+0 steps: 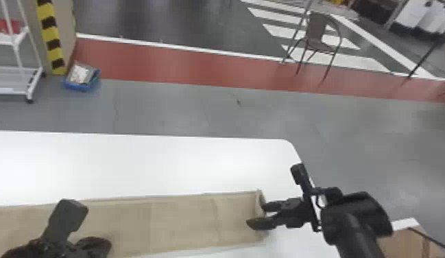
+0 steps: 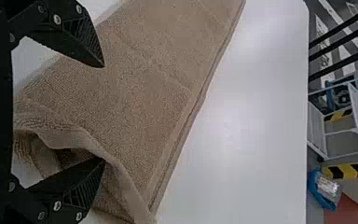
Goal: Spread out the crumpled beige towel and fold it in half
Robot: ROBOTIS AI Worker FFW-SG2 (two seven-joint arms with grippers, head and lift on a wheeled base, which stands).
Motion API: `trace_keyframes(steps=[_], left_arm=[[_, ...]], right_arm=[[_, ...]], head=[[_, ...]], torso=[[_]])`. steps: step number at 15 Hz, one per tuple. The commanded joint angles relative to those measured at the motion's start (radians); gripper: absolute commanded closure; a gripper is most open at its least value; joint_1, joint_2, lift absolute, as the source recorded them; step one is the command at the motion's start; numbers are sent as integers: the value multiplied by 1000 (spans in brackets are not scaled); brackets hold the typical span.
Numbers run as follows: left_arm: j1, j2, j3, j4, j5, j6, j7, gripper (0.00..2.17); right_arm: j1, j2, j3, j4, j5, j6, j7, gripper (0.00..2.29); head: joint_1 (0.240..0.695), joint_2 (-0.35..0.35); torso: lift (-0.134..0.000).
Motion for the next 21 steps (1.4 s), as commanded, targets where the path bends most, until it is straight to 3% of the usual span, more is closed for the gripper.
trace_keyframes(steps=[1,4,14,17,21], left_arm=[[-1,0,-4,1,-10,12,0,991],[-10,0,-10,1,-27,24,0,994],[-10,-3,-16,5,-48,30,15,994],[-10,-2,-9,2,-51,39,14,994],[-12,-5,-13,5,-51,39,15,994]], right_arm=[[-29,2,41,0,34,87,16,201],[-42,3,89,-1,86,152,50,201],[-55,2,126,-86,176,321,50,289],[-75,-15,179,-90,245,287,50,286],[-114,-7,293,-29,377,139,50,289]], head=[[695,-321],[695,-301],[695,-304],[695,-306],[695,-302]], torso=[[0],[0],[0],[0],[0]])
